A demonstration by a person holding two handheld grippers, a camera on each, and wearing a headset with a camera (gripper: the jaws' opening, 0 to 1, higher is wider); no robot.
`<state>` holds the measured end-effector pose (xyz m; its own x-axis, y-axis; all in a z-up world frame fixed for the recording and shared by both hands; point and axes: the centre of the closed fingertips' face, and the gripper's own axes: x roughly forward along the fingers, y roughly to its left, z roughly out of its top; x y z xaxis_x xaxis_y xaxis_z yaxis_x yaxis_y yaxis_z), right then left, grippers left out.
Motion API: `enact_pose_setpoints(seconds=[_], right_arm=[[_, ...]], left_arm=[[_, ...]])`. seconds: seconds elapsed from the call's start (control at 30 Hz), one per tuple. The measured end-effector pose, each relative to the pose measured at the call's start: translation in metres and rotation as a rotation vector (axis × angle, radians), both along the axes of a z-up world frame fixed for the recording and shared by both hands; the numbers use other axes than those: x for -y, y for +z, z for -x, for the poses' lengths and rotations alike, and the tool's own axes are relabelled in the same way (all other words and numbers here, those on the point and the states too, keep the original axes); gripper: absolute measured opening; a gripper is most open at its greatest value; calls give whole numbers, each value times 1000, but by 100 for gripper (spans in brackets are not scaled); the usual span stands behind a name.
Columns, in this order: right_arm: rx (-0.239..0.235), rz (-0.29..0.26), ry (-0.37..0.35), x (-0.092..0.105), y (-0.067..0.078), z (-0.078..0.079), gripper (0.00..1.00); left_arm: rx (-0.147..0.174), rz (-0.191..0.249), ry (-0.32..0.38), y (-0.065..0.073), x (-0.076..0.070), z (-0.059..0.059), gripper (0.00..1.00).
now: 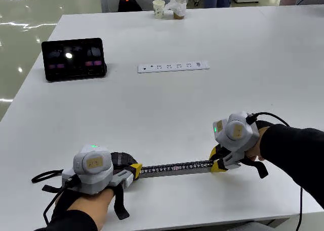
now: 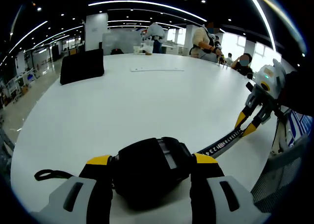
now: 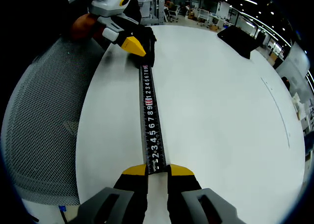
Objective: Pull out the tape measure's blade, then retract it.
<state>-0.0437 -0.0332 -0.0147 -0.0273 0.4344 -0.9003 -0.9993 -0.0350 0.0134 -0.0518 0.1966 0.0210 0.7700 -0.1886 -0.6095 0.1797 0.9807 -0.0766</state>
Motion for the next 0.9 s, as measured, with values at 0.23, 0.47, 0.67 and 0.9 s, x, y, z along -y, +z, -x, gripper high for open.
enact_pose_setpoints(seconds=[0.23,0.47,0.67,0.9], right_arm=[[0,-2,-7,-4,0,2,12],[-7,1,-12,-8,0,2,12],[-12,-2,-19,-11,1,2,12],[-17,-3,-21,-14,1,3,12]], left_arm=[[1,-1,0,0,0,0,59],[0,0,0,0,1,0,59],[1,1,0,0,1,0,59],[2,0,-2,0,1,0,59]])
